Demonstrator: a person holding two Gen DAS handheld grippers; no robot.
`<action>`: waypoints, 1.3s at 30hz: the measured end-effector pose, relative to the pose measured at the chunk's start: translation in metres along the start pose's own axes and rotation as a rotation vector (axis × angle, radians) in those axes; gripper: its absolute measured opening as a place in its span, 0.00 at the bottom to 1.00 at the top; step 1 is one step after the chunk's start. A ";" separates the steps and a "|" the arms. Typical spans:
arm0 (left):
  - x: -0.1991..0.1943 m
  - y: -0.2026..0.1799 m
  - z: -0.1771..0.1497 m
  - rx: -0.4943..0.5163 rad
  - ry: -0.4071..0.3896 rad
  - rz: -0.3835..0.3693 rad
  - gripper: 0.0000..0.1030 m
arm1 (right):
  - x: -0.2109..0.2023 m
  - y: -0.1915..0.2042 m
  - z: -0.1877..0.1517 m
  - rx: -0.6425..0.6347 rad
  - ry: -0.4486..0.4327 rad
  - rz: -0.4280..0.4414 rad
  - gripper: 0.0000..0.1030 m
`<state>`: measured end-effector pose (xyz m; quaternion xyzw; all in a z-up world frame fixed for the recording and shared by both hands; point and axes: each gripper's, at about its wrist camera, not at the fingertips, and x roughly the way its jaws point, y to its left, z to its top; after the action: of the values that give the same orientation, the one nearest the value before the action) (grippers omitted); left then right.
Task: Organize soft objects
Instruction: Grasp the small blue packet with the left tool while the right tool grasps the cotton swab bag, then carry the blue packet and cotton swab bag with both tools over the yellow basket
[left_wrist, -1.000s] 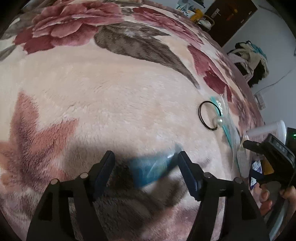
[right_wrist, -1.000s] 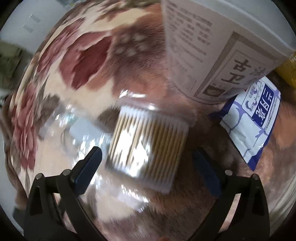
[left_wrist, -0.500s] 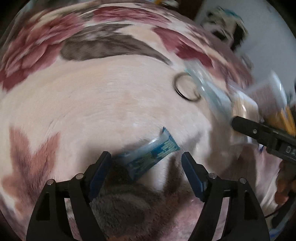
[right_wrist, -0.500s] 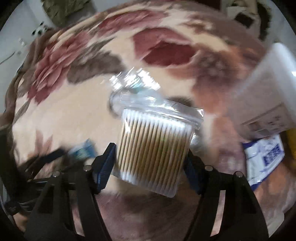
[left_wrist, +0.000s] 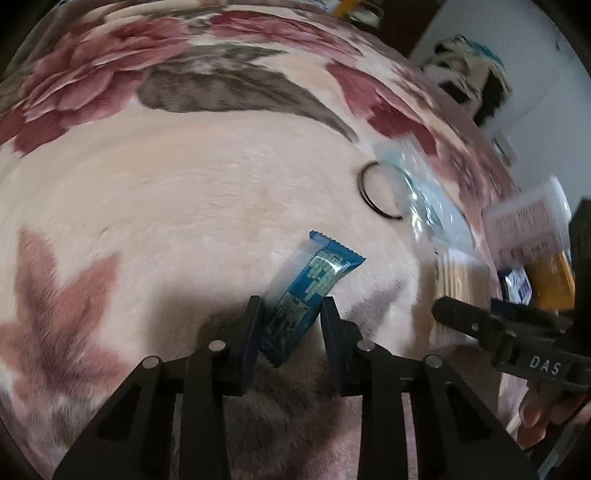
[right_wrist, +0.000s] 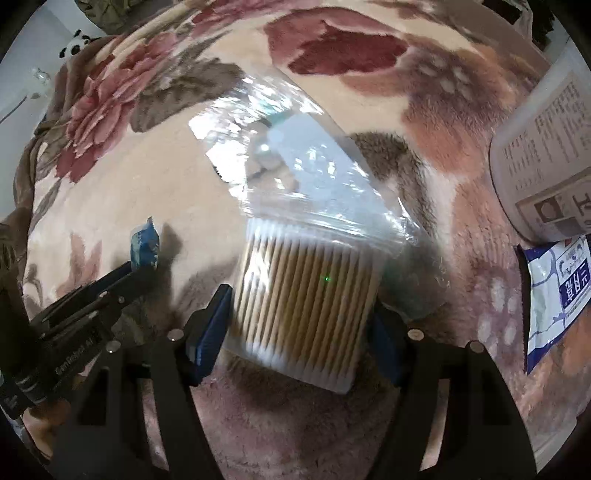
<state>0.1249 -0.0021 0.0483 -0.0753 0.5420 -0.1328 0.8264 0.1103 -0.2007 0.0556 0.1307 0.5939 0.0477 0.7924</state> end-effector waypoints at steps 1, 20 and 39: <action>-0.005 0.002 -0.002 -0.016 -0.011 0.022 0.31 | -0.003 0.002 -0.001 -0.016 -0.007 0.009 0.67; 0.021 -0.030 0.011 0.136 0.042 0.039 0.92 | 0.010 0.019 -0.017 -0.124 0.056 0.048 0.68; -0.023 0.003 0.004 -0.021 0.000 0.082 0.28 | -0.025 0.040 -0.006 -0.159 -0.034 0.088 0.61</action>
<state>0.1206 0.0072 0.0693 -0.0618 0.5460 -0.0933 0.8303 0.1007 -0.1672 0.0877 0.0943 0.5684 0.1272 0.8074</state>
